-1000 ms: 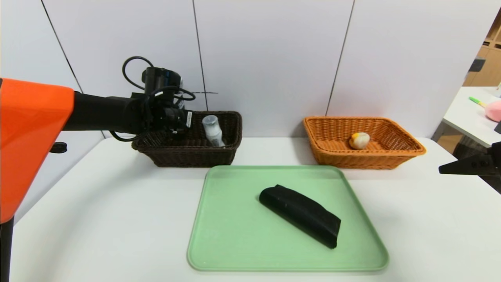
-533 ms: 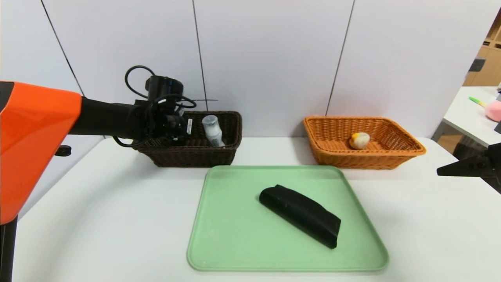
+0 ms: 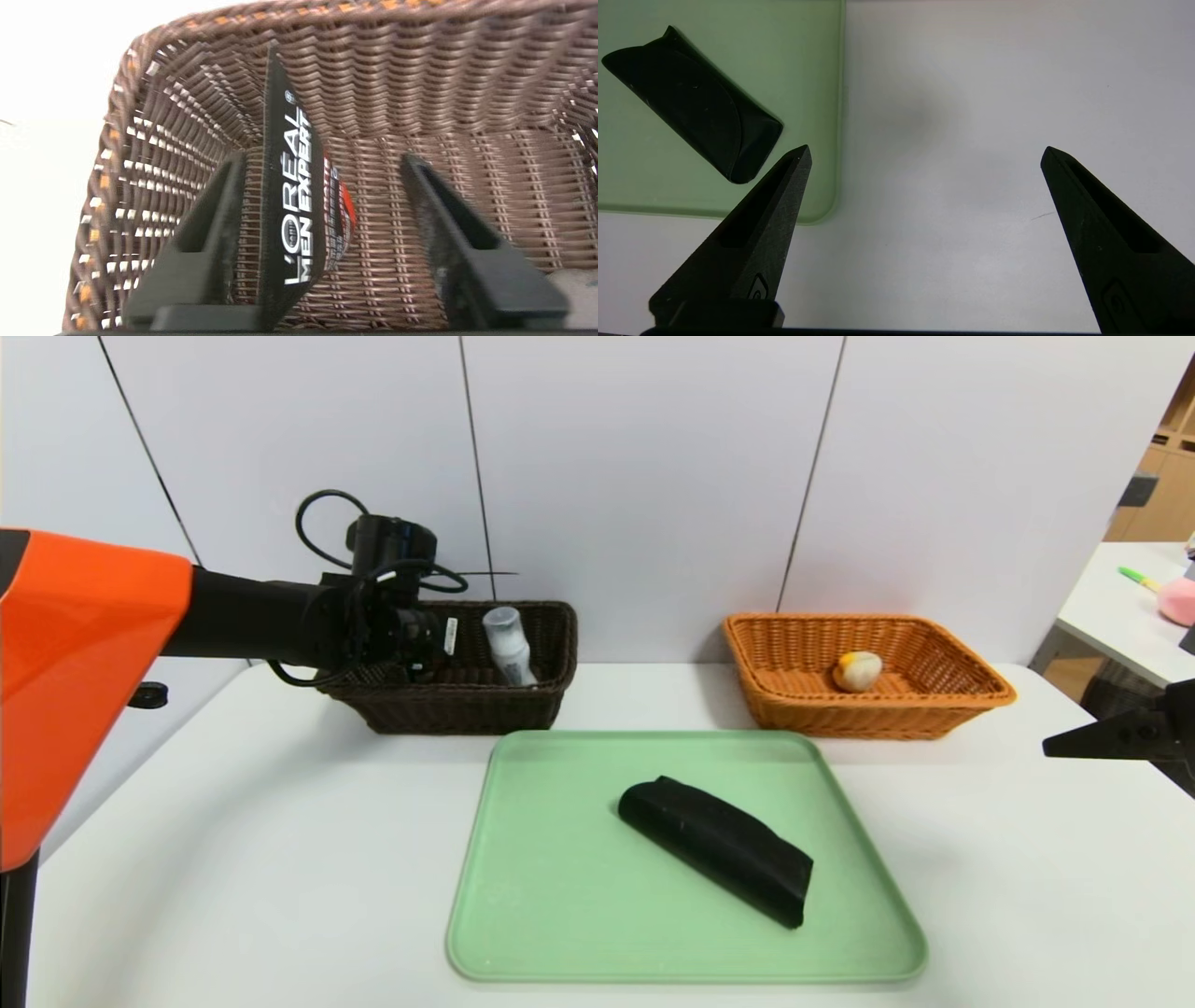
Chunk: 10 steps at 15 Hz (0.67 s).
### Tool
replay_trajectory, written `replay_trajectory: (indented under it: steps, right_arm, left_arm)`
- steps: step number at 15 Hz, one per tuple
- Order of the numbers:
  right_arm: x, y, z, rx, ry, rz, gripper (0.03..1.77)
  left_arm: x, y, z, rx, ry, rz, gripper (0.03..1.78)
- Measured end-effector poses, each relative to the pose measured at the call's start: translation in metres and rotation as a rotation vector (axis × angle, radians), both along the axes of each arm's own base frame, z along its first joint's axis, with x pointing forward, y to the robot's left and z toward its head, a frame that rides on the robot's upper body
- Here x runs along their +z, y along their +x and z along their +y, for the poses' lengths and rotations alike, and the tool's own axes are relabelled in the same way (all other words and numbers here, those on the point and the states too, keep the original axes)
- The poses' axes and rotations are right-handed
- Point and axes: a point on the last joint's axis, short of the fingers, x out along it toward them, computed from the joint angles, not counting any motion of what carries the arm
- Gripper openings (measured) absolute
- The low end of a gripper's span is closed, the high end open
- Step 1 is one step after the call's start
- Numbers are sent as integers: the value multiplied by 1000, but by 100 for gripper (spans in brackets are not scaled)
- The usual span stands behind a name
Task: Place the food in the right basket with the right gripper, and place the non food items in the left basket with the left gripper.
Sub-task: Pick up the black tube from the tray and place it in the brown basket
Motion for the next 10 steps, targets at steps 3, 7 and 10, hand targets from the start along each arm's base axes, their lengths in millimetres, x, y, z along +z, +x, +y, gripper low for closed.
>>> replay_trajectory:
  steps: [3,7,10]
  right_arm:
    - [0,-1,0,0,2,2,170]
    - [-1,-2,0,2,2,3,170]
    - [0,-4,0,0,2,-3,170]
  left_arm:
    - [12,3,0,67,43,-102,137]
    - [31,3,2,112,168,-234,150]
    - [41,-5,4,99,186,-229,157]
